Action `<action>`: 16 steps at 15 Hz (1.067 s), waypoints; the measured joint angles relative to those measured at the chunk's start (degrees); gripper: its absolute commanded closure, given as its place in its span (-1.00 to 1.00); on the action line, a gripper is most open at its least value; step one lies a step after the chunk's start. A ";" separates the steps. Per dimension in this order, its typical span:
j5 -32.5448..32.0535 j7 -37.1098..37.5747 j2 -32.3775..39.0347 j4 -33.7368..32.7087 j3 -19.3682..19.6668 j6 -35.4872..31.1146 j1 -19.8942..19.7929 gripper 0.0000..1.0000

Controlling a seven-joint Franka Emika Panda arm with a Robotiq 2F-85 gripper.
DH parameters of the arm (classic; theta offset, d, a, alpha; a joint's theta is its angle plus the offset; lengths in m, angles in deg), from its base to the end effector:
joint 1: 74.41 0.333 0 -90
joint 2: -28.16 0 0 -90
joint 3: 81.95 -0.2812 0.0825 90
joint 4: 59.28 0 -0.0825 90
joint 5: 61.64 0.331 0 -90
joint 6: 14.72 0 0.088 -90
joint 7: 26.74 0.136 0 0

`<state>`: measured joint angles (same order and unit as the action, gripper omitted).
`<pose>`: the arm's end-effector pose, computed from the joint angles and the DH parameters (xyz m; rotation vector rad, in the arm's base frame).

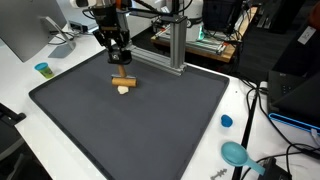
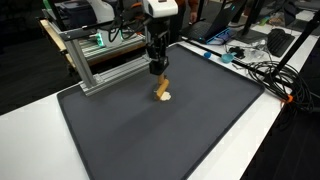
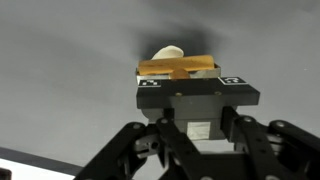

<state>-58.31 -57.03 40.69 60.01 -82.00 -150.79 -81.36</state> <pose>0.5374 -0.0632 0.3013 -3.0700 -0.5711 -0.1307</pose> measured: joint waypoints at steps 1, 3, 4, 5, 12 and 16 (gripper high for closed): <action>0.00 0.43 0.22 -0.29 0.00 0.00 0.02 0.55; 0.03 1.47 0.73 -0.96 0.00 0.02 0.03 0.55; 0.24 1.94 0.96 -1.25 0.00 0.03 0.03 0.55; 0.38 2.29 1.17 -1.49 0.00 0.03 0.03 0.55; -0.12 2.66 3.44 -5.79 0.05 7.19 0.08 0.55; -0.57 4.11 5.18 -8.85 0.21 11.20 0.07 0.55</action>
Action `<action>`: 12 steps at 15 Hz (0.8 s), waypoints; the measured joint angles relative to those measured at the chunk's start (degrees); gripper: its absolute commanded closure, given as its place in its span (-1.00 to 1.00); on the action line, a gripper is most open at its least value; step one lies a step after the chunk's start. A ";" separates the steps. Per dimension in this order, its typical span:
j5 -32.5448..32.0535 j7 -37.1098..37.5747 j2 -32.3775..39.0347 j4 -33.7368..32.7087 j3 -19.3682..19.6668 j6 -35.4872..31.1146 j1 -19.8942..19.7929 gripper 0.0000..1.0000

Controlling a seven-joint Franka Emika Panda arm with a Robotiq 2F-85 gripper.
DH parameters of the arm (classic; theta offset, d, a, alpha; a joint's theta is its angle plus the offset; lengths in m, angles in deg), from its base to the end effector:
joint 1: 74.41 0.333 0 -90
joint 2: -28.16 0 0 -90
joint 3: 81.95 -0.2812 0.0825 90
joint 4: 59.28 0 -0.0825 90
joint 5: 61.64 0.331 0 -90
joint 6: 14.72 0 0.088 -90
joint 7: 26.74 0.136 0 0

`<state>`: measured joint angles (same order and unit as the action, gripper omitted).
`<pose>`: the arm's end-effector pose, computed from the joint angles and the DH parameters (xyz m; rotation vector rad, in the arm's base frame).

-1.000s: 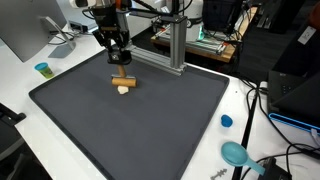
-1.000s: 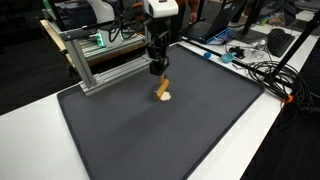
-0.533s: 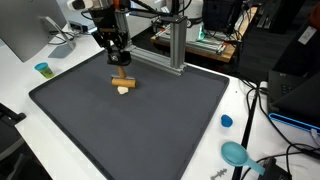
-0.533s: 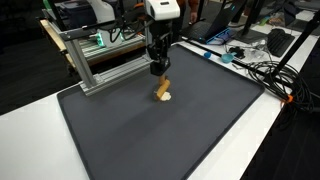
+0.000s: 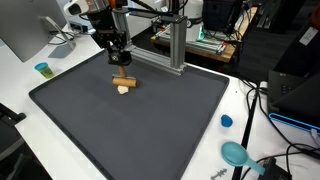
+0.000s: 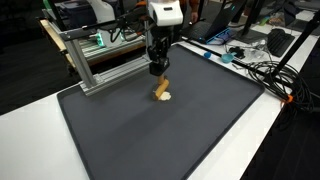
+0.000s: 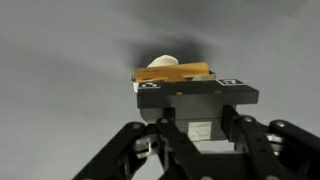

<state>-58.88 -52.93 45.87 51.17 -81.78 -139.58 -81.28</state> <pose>0.5516 -0.0651 0.2953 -3.0521 -0.4701 0.0685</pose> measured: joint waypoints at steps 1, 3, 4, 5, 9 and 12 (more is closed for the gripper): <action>-0.05 0.62 0.39 -0.64 0.03 0.76 0.00 0.55; -0.17 1.85 0.97 -1.63 0.06 1.98 0.00 0.55; -0.23 2.36 1.20 -1.99 0.07 2.52 0.00 0.55; -0.31 2.90 1.39 -2.31 0.11 3.24 0.00 0.55; -0.56 5.54 2.32 -2.45 0.49 7.01 0.00 0.55; -0.39 7.37 2.36 -2.47 0.49 7.20 0.00 0.55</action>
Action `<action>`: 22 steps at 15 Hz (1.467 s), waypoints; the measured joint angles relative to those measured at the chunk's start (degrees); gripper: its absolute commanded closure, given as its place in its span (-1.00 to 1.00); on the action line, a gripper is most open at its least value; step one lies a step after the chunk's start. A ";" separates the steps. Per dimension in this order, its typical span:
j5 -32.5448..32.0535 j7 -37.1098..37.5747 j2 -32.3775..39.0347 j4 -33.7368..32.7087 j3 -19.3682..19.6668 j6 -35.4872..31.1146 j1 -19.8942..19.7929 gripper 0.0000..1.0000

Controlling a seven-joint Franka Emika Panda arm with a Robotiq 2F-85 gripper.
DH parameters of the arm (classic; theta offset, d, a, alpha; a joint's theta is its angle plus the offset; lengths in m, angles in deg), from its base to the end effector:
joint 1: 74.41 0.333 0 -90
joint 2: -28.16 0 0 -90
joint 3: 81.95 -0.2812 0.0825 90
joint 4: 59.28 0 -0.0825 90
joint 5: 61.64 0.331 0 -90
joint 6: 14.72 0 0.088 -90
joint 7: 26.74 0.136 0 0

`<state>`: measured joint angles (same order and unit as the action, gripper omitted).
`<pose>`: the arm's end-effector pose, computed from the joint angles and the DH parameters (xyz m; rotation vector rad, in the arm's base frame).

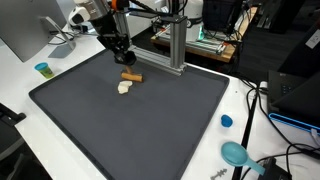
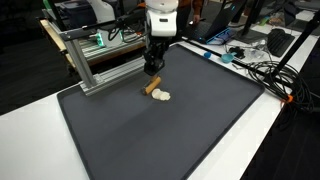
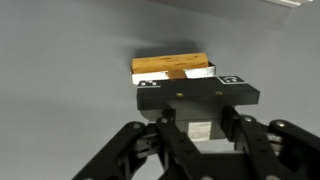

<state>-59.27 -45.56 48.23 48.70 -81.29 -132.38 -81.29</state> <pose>0.5433 -0.0684 0.2802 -3.0477 -0.2669 0.2599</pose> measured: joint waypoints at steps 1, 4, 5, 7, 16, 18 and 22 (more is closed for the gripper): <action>0.13 -0.22 -0.34 0.20 0.00 -0.85 -0.15 0.55; -0.36 -6.24 -4.44 1.64 0.06 -3.32 -0.71 0.55; -0.35 -8.15 -6.64 1.91 0.11 -3.40 -1.04 0.55; 1.19 -8.32 -11.21 1.96 0.46 -3.33 -1.66 0.55; 1.16 3.17 -10.31 -0.66 0.90 -1.96 0.47 0.55; -0.70 8.47 -8.13 -1.74 0.95 -1.42 1.32 0.55; -2.06 18.18 -5.58 -3.26 1.87 -1.38 1.84 0.55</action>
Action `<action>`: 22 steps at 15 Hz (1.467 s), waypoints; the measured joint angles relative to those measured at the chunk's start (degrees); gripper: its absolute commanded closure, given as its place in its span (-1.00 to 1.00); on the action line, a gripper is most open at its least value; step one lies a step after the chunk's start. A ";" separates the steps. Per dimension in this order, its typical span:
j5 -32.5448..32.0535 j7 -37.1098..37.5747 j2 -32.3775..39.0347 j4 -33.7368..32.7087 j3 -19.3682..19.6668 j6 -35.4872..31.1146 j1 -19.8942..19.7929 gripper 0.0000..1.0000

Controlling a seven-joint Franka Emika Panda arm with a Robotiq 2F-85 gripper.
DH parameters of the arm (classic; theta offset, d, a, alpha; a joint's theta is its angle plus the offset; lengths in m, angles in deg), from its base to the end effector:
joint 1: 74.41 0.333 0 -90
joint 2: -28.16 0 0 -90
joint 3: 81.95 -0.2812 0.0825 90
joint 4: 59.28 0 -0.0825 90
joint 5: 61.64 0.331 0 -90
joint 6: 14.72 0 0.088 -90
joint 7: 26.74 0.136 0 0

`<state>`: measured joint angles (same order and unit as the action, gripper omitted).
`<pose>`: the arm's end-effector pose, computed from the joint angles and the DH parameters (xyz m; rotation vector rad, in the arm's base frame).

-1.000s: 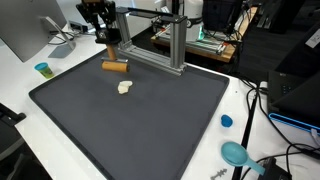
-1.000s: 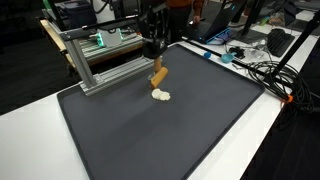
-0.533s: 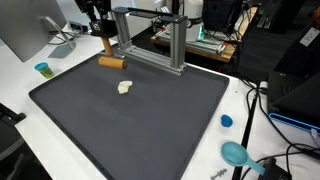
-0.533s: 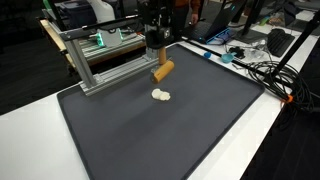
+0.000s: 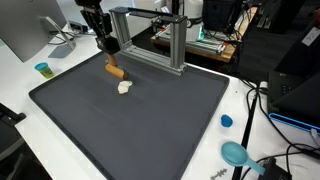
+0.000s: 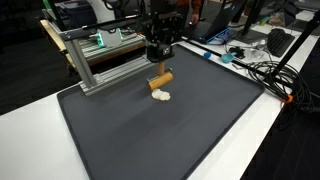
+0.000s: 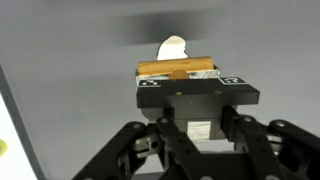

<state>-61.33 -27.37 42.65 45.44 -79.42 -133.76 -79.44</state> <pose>0.5623 -0.0731 0.3590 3.1296 -0.1915 -0.0049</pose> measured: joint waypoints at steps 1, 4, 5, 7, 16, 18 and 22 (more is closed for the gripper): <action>-0.03 1.75 0.21 -0.14 0.38 0.00 0.00 0.05; -0.03 1.89 0.44 0.09 0.51 -0.02 0.00 0.55; -0.03 1.89 0.51 0.09 0.50 -0.02 0.06 0.55; 0.43 3.94 0.71 0.03 0.55 1.15 0.09 0.55; 4.71 27.12 0.77 -0.24 1.79 5.71 0.15 0.55; 5.59 32.38 0.77 -0.61 2.20 5.33 0.21 0.55; 5.90 43.94 0.87 -0.79 2.88 3.18 0.87 0.55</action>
<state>-55.43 16.56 43.52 44.64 -76.54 -130.58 -78.57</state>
